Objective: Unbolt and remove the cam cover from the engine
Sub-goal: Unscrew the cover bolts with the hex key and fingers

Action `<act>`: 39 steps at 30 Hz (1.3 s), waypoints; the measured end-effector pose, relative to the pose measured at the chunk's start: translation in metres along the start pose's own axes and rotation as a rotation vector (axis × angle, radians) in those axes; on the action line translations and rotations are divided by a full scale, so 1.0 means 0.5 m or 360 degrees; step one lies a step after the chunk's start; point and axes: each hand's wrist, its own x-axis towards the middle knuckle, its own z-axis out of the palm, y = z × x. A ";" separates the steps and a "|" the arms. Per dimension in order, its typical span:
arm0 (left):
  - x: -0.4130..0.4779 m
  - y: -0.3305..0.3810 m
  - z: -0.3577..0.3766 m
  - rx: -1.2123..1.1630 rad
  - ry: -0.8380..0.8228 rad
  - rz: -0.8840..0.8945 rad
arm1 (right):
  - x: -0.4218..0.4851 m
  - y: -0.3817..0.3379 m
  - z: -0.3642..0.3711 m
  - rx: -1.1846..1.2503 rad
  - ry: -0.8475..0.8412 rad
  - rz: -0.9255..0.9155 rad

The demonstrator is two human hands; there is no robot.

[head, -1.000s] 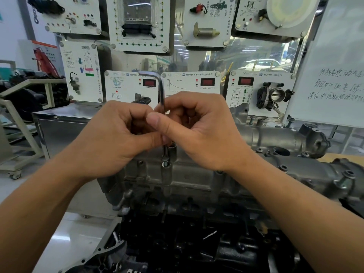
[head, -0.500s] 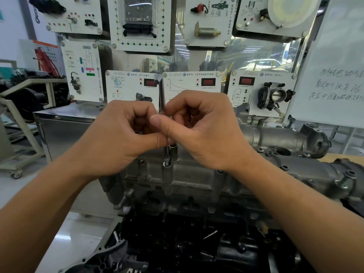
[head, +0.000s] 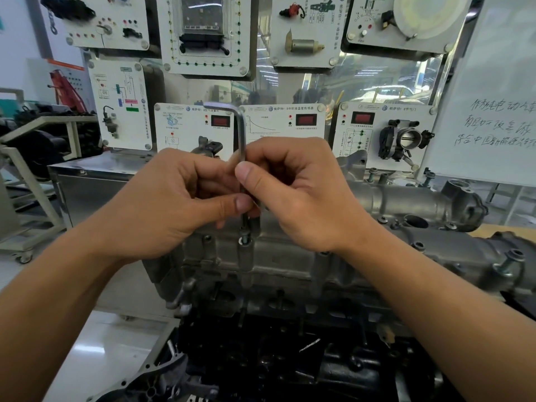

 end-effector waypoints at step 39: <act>0.003 -0.004 0.009 -0.0070 0.0121 0.0073 | 0.002 -0.006 0.006 -0.0059 0.0168 -0.0052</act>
